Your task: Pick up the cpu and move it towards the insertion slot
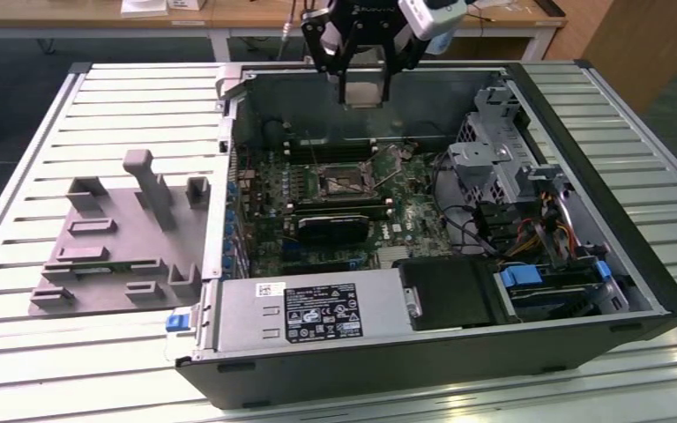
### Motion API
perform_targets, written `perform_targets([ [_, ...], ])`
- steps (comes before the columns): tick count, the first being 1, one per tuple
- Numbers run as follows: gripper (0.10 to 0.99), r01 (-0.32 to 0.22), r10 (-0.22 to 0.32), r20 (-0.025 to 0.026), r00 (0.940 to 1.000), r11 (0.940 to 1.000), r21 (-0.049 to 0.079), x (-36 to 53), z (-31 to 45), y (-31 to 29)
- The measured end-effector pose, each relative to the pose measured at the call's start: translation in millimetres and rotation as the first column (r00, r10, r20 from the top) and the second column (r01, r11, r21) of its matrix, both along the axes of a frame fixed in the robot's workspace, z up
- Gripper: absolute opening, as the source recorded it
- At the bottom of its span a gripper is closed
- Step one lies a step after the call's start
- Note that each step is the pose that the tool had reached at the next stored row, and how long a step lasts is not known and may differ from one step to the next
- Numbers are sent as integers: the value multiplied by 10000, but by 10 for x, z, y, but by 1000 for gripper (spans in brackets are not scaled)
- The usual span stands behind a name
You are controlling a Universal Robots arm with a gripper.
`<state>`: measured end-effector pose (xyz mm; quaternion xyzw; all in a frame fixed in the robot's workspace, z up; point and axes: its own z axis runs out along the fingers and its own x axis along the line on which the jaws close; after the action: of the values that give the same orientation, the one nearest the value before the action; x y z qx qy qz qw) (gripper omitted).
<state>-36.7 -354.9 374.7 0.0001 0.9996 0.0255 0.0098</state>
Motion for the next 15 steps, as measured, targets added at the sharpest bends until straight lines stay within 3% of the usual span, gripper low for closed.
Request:
perform_targets([
  [10,537,53,-53,0,10000,10000,0,0,-32,244],
  [15,537,63,-63,0,10000,10000,0,0,-59,305],
])
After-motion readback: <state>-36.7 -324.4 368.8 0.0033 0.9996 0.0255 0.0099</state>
